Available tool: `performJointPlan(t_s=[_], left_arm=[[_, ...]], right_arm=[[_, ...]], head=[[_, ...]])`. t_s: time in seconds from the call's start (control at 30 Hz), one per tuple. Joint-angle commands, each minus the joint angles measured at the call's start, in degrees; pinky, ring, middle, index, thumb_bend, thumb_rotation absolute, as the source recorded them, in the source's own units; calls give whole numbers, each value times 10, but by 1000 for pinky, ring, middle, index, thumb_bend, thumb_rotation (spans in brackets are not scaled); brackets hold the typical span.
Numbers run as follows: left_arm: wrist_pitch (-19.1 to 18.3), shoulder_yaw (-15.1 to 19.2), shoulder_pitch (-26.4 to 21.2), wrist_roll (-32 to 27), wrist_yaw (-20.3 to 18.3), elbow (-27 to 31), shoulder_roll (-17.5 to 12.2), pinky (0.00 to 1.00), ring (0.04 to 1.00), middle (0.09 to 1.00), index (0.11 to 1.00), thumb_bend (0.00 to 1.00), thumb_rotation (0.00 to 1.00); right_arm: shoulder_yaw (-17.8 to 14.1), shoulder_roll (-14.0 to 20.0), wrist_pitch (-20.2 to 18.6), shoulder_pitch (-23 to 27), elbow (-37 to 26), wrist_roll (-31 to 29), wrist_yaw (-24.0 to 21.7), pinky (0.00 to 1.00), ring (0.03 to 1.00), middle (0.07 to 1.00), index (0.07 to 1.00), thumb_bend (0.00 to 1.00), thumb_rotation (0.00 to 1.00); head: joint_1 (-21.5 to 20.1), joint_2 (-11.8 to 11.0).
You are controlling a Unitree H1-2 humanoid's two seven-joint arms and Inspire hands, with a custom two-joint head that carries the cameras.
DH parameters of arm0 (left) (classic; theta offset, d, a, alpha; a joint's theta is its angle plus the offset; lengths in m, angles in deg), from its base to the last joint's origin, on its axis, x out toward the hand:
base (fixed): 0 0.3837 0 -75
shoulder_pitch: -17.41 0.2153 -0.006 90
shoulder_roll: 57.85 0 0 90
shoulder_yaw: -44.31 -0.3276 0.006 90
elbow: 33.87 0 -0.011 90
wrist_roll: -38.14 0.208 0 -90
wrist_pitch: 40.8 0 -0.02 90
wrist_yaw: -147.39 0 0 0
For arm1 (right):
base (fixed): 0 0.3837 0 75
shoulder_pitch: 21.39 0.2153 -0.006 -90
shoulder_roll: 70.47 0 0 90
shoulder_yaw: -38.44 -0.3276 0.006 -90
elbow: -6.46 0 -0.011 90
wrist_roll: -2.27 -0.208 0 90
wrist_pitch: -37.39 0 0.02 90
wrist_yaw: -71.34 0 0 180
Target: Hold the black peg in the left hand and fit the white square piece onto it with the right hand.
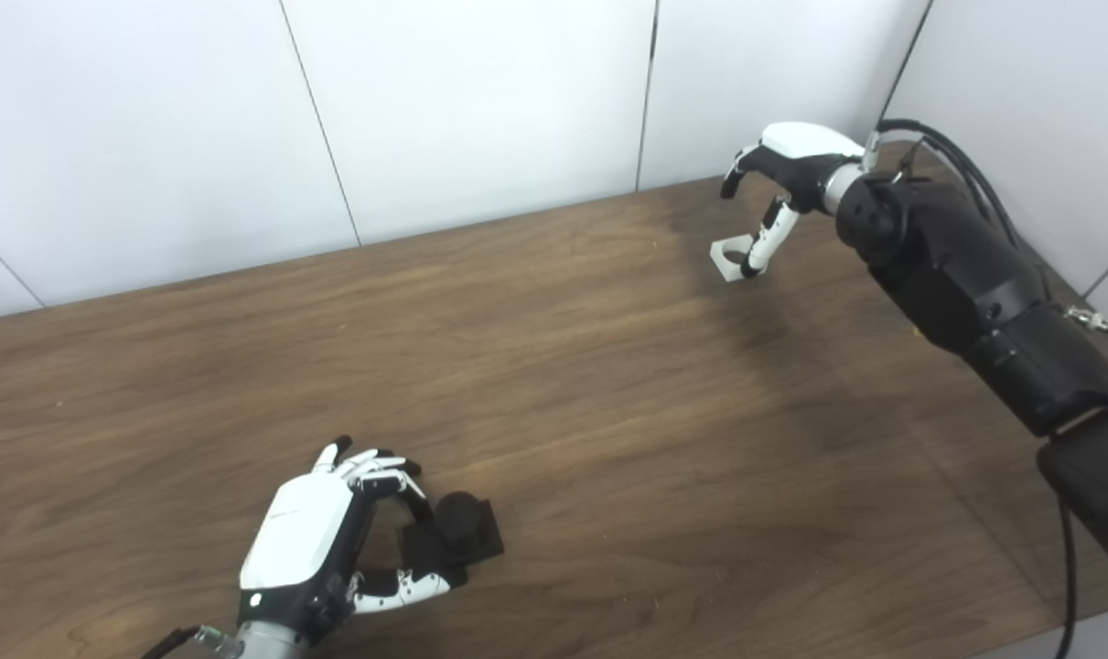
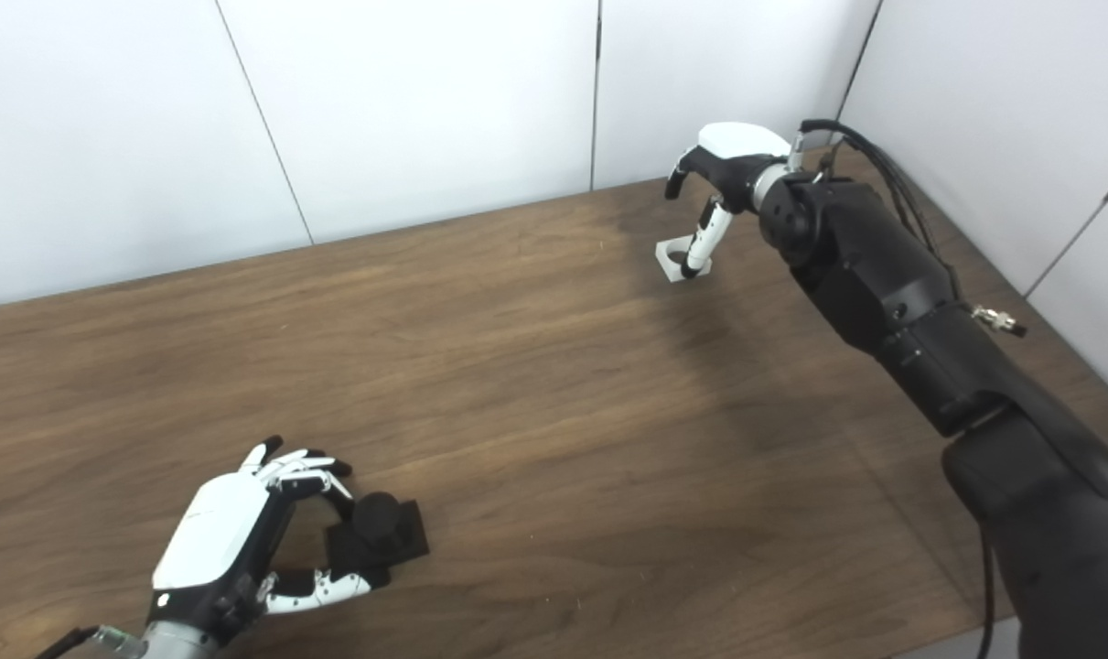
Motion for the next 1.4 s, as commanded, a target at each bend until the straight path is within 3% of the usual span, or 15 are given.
performJointPlan(t_s=[0.0, 0.63, 1.37], left_arm=[[-6, 2, 3, 6, -8, 11, -3, 1000, 851, 762, 485, 520, 47], [-1, 5, 4, 7, -12, 11, 0, 1000, 850, 762, 485, 521, 48], [5, 3, 7, 8, -7, 10, 3, 1000, 849, 758, 485, 521, 47]], right_arm=[[-2, 17, 1, 36, -3, 17, -2, 1000, 1000, 923, 720, 915, 142], [-5, 6, -1, 6, 1, 30, 2, 1000, 999, 913, 732, 876, 148], [1, -3, 2, 6, 11, 33, 13, 1000, 986, 899, 708, 855, 154]], head=[[0, 1], [1, 2], [3, 2]])
